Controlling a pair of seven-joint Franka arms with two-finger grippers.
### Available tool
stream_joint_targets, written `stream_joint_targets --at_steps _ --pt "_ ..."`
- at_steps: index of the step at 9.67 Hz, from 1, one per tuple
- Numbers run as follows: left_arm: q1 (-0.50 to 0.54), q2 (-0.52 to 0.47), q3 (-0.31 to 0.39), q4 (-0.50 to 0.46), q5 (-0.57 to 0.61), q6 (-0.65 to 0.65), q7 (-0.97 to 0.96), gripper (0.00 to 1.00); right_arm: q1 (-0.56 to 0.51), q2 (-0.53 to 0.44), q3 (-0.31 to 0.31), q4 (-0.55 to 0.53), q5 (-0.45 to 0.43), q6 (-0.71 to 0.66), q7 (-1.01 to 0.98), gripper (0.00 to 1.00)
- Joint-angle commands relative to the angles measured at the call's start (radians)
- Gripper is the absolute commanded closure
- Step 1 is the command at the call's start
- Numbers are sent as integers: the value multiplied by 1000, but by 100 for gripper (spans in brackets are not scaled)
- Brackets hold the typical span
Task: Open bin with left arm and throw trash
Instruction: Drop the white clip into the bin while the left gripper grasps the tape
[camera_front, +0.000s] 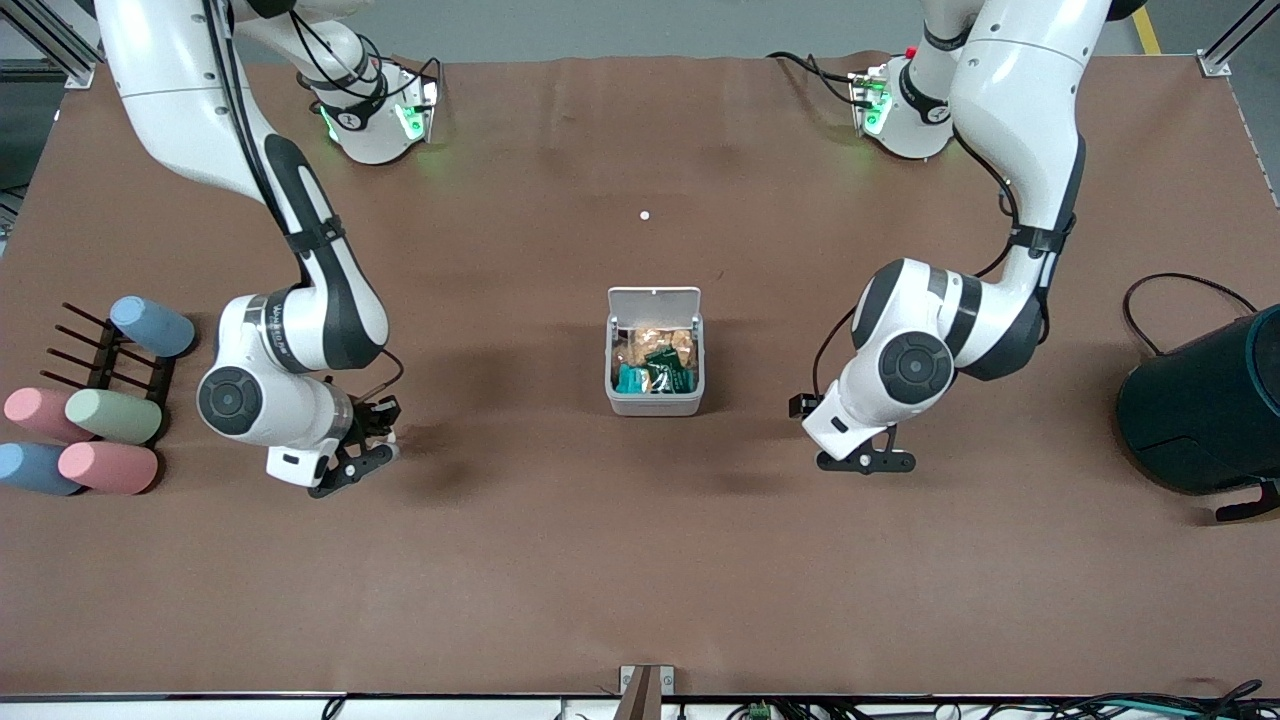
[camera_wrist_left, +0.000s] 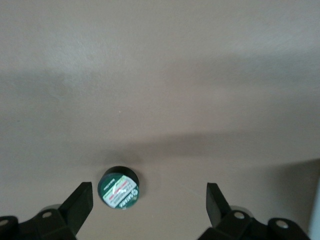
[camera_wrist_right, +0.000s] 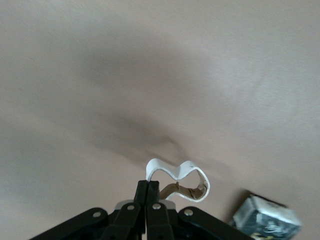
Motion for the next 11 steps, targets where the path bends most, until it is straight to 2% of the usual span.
stream_joint_targets --at_steps 1,2,3,6,7,11 --pt "8 -65 0 -204 42 202 -11 0 41 -37 77 0 7 -27 237 100" --pt "11 -71 -2 -262 77 272 -9 0 40 -48 135 0 7 -31 352 100" --pt "40 -79 -3 -278 84 278 -9 0 42 -53 184 1 9 -28 474 100" --pt "57 -79 -8 -330 88 301 -4 0 51 -48 359 96 9 -27 916 100" --pt "59 -80 -13 -332 82 301 -15 1 71 -48 379 117 9 -24 987 100" --pt "61 -65 -22 -333 67 302 -14 1 178 -18 378 188 7 -1 1183 99"
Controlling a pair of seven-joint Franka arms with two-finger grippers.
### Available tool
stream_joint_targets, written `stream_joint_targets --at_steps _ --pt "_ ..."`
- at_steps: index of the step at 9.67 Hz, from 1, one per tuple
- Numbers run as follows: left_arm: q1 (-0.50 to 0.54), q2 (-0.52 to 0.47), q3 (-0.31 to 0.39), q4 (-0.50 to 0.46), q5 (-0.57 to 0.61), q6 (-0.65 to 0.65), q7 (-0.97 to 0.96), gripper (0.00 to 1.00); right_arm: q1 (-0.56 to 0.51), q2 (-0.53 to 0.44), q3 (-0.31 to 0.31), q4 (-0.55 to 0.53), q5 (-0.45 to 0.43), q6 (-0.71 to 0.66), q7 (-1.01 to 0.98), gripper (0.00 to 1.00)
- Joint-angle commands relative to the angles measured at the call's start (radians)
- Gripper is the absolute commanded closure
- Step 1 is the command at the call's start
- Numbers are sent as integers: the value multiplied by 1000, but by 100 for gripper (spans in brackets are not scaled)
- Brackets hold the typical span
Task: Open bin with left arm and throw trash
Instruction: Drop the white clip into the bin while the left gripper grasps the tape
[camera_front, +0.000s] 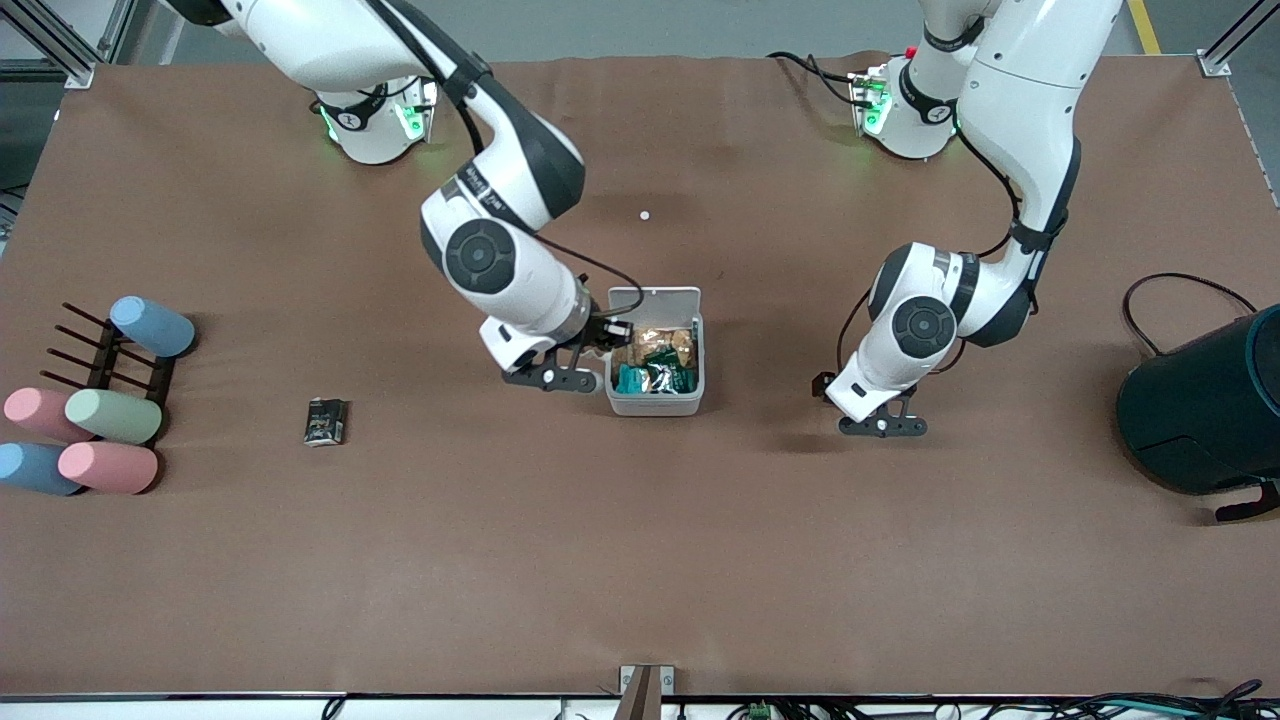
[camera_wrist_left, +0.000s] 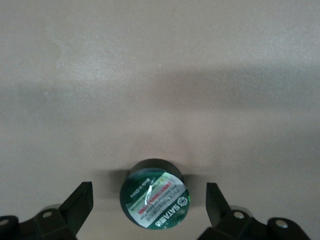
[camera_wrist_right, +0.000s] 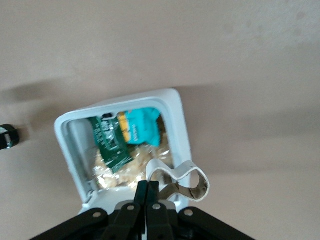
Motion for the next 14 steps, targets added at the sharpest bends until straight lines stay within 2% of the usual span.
stream_joint_targets --at_steps 1,2,3,4,5,6,7,8,9,11,12,13,14 --pt "11 -18 -11 -28 -15 18 -12 8 33 40 -3 19 4 47 71 99" --pt "10 -11 -18 -28 -38 18 -9 25 48 55 -3 19 1 55 85 99" --pt "14 -13 -20 -26 -38 18 -3 67 53 67 -3 19 1 58 85 99" --pt "16 -11 -20 -26 -42 32 -3 88 56 74 -3 20 1 65 85 95" --pt "16 -8 -23 -26 -43 40 -5 97 56 80 -3 23 1 64 85 83" --pt "14 -13 -28 -26 -45 40 -6 100 58 84 -3 23 1 65 85 48" --pt "13 -27 -31 -23 -45 26 -2 100 59 84 -3 25 1 65 89 32" --pt "7 -66 -31 -17 -31 2 5 100 59 84 -3 25 1 65 91 29" --pt "8 -109 -31 29 -29 -100 14 100 55 83 -3 32 1 64 83 27" --pt "-7 -133 -41 191 -32 -358 2 100 -5 51 -9 65 -15 -11 57 27" --pt "-12 -126 -52 268 -46 -429 -11 100 -25 25 -13 59 -84 -80 10 24" --pt "-29 -120 -79 312 -46 -454 -82 100 -52 19 -16 52 -211 -153 -40 24" --pt "-50 -116 -102 345 -45 -454 -165 100 -75 15 -16 51 -289 -196 -73 24"
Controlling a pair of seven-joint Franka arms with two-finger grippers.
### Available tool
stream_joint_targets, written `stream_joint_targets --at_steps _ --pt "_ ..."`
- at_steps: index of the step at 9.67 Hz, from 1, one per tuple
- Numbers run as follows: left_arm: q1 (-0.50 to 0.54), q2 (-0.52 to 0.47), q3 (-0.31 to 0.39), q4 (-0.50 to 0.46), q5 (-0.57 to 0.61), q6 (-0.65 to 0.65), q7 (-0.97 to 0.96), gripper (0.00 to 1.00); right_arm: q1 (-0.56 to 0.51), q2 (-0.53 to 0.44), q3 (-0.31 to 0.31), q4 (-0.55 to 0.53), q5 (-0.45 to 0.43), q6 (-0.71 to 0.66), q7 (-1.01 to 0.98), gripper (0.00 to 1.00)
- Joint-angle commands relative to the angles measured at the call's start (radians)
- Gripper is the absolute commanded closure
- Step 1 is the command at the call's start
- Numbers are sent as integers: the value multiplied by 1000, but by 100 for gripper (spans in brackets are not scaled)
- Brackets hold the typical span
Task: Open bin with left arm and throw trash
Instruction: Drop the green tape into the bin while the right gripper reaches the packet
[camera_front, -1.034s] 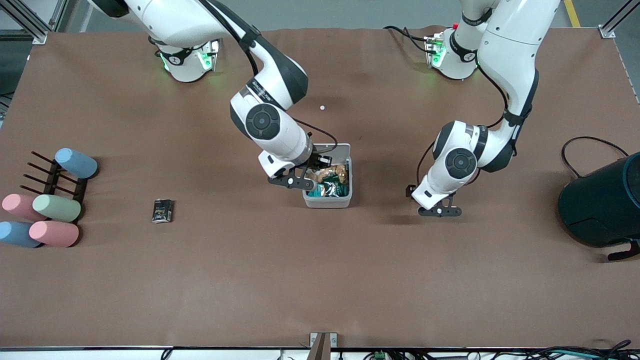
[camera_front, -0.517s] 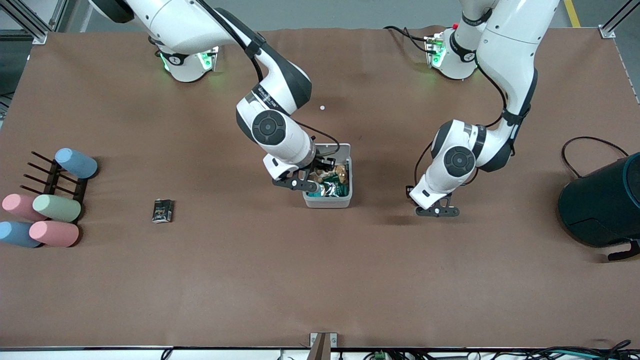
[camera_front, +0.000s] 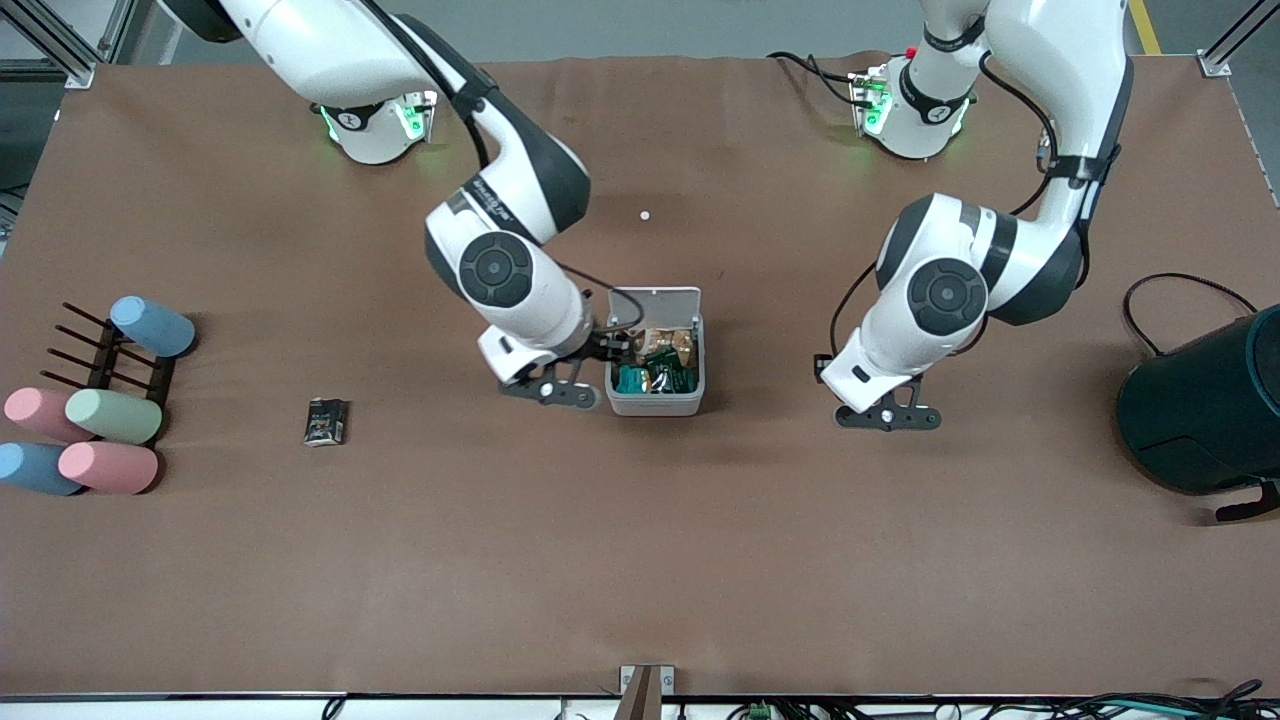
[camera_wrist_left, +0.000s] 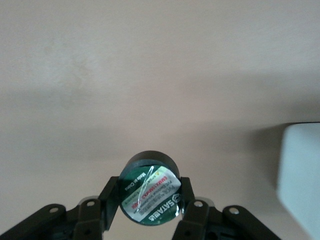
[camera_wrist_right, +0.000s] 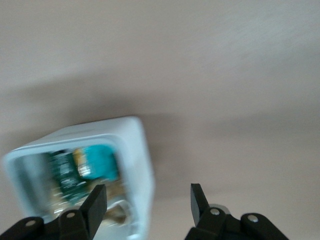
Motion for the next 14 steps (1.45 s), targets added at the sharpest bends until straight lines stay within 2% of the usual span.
stream_joint_targets --at_steps 1,3,4,6,8,10,12,14 --pt "-76 52 -34 106 -13 -24 -177 100 -54 -25 7 -50 -109 -53 -103 24" --pt "-157 138 -36 206 -48 -18 -387 100 -138 -47 7 -140 -151 -12 -238 23" --pt "-193 194 -36 275 -49 -18 -420 100 -181 -64 7 -203 -162 39 -304 23" --pt "-201 247 -37 341 -52 -10 -427 100 -293 -130 10 -426 -162 266 -497 21" --pt "-231 284 -37 387 -52 -7 -471 100 -402 -128 10 -528 -162 385 -716 12" --pt "-262 302 -37 392 -52 20 -499 100 -512 -128 8 -556 -162 395 -921 7" --pt "-287 316 -37 393 -55 34 -502 100 -618 -131 10 -553 -160 363 -955 7" --pt "-297 321 -37 384 -59 34 -502 100 -657 -130 10 -548 -154 366 -943 6"
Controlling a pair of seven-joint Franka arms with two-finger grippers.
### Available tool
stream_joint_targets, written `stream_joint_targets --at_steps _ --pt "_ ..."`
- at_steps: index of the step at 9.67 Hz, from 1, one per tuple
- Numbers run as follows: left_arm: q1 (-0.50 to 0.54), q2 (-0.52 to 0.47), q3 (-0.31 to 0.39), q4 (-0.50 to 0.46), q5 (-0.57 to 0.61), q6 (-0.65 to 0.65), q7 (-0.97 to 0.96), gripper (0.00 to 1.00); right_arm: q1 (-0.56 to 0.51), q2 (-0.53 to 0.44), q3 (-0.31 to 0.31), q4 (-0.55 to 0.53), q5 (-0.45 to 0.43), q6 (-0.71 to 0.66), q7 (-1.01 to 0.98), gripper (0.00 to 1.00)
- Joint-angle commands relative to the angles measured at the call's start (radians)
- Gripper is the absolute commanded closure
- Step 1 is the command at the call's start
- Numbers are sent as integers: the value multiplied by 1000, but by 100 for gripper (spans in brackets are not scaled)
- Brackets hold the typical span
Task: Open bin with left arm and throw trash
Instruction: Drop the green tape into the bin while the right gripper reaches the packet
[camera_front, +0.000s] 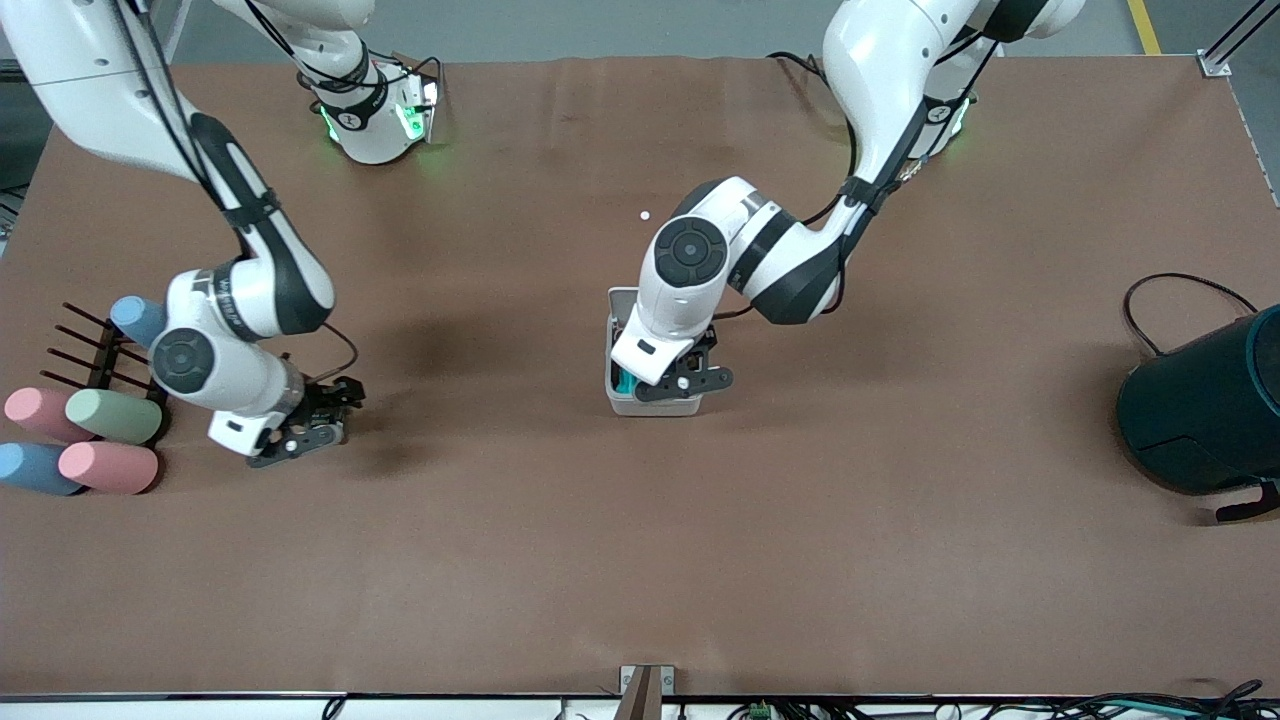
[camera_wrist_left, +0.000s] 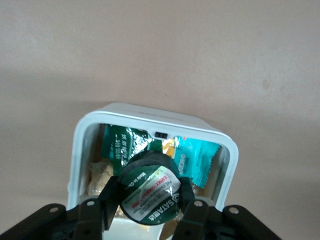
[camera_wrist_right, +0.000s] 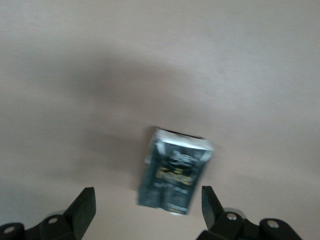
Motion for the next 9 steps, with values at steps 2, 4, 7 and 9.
stream_joint_targets --at_steps 2,4,7,9 --pt "-6 29 4 21 -24 1 -1 92 -31 -35 20 -35 3 36 33 5" --pt "-28 34 6 19 -22 1 -18 2 -36 -20 20 -37 5 73 66 4" --pt "-20 19 6 22 -22 -10 -24 0 -36 17 16 -38 3 127 63 4" --pt "-8 -21 16 25 -16 -51 -9 0 -33 28 16 -37 -1 135 63 5"
